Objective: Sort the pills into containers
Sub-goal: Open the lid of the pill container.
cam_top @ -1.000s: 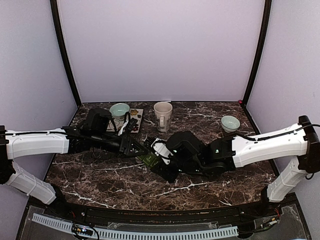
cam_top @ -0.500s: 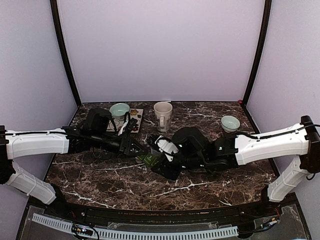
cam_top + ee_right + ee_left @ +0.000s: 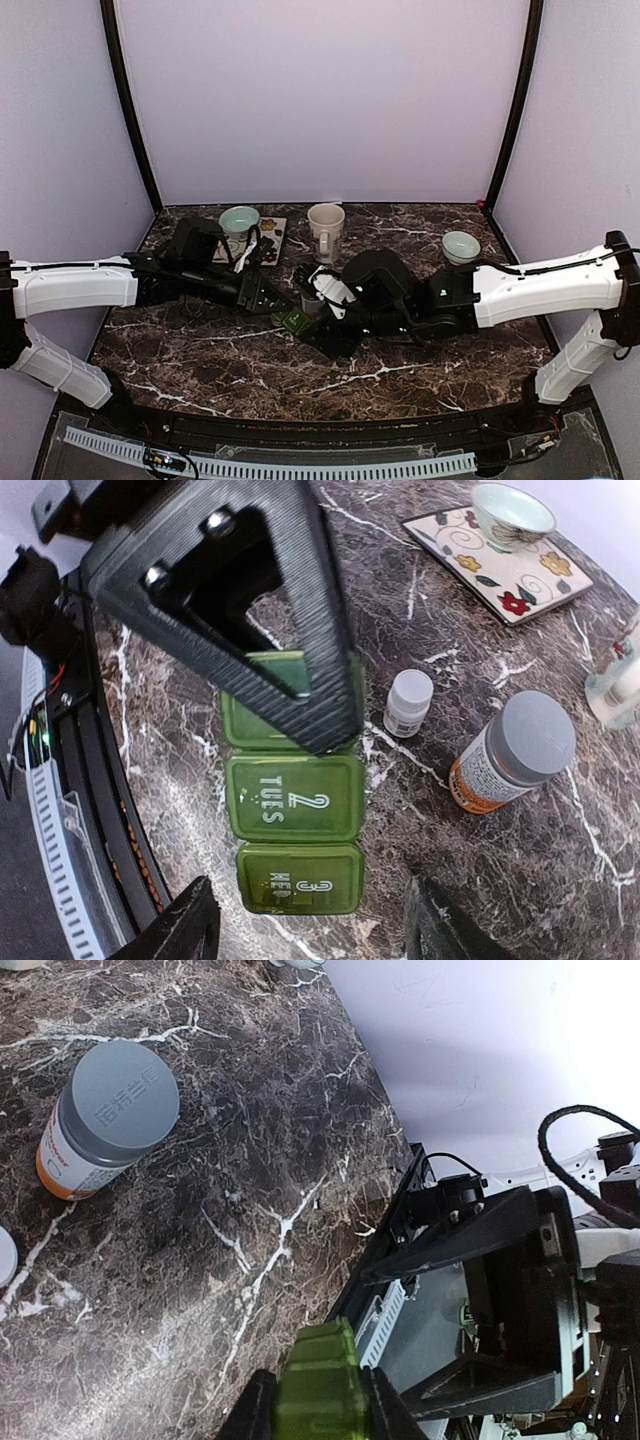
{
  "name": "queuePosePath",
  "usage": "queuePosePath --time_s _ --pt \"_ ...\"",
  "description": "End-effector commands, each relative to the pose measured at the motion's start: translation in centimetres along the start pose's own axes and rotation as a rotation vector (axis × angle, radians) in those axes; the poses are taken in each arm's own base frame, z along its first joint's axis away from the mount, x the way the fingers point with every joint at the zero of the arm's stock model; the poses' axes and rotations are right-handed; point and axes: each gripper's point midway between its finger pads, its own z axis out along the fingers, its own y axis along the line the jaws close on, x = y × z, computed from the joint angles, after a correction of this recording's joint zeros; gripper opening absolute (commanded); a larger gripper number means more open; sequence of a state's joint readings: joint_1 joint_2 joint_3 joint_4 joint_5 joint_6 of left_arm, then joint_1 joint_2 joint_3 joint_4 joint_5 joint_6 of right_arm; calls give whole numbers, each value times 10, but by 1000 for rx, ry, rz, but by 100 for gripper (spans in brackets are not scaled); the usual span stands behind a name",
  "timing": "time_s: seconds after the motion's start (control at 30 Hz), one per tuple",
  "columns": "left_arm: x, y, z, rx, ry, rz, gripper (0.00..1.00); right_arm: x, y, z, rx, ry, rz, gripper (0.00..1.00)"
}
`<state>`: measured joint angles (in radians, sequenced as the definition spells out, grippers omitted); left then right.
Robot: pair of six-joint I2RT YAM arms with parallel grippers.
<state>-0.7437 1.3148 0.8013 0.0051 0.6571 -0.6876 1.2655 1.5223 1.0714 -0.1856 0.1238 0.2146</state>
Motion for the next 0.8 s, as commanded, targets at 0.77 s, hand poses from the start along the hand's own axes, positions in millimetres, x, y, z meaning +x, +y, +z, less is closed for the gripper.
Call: queuePosePath --time_s 0.77 --pt "6 5 -4 -17 6 28 0 -27 13 18 190 25 -160 70"
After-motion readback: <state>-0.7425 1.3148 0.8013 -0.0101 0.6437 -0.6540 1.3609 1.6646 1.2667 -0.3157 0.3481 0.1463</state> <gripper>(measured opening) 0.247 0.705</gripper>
